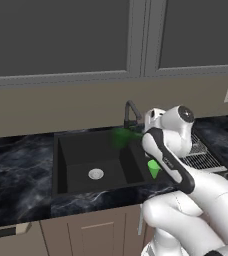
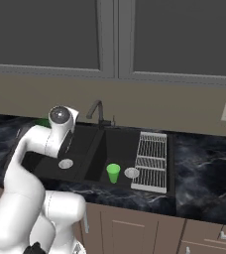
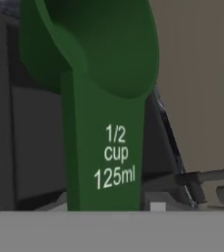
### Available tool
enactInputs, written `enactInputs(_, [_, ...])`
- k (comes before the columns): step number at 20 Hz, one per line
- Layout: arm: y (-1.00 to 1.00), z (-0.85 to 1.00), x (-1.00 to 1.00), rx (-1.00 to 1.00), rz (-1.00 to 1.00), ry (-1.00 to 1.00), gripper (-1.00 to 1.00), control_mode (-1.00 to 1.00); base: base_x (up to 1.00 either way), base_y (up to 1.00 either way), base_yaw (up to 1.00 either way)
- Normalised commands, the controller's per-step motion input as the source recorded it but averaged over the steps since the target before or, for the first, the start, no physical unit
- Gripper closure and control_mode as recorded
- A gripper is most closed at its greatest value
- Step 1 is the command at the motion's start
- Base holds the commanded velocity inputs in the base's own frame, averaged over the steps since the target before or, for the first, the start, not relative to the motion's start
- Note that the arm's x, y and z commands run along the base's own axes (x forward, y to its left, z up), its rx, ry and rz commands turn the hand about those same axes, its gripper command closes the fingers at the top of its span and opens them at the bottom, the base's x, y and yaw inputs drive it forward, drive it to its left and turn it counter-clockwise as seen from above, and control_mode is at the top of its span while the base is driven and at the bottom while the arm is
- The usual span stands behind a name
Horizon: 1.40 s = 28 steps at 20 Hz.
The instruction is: Move any existing items from the left basin to the right basin for drying. Then move the measuring cup from the counter to the left basin of the sink for washing.
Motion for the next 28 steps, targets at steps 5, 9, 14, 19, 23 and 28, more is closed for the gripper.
enactInputs(5, [0.46,-0.39,0.39,-0.06,0.04,0.02,1.00,-1.00,0.00,0.00,0.00])
enactInputs(9, [0.47,-0.34,0.49,-0.04,0.00,0.01,1.00,-1.00,0.00,0.00,0.00])
enactInputs(14, [0.38,-0.33,0.46,-0.02,0.00,0.02,1.00,-1.00,0.00,0.00,0.00])
enactInputs(19, [0.32,-0.36,0.38,-0.01,0.00,0.02,1.00,-1.00,0.00,0.00,0.00])
enactInputs(23, [0.17,-0.39,0.34,0.00,0.00,0.00,1.00,-1.00,0.00,0.00,0.00])
enactInputs(28, [0.10,-0.37,0.20,0.00,0.00,-0.02,1.00,-1.00,0.00,0.00,0.00])
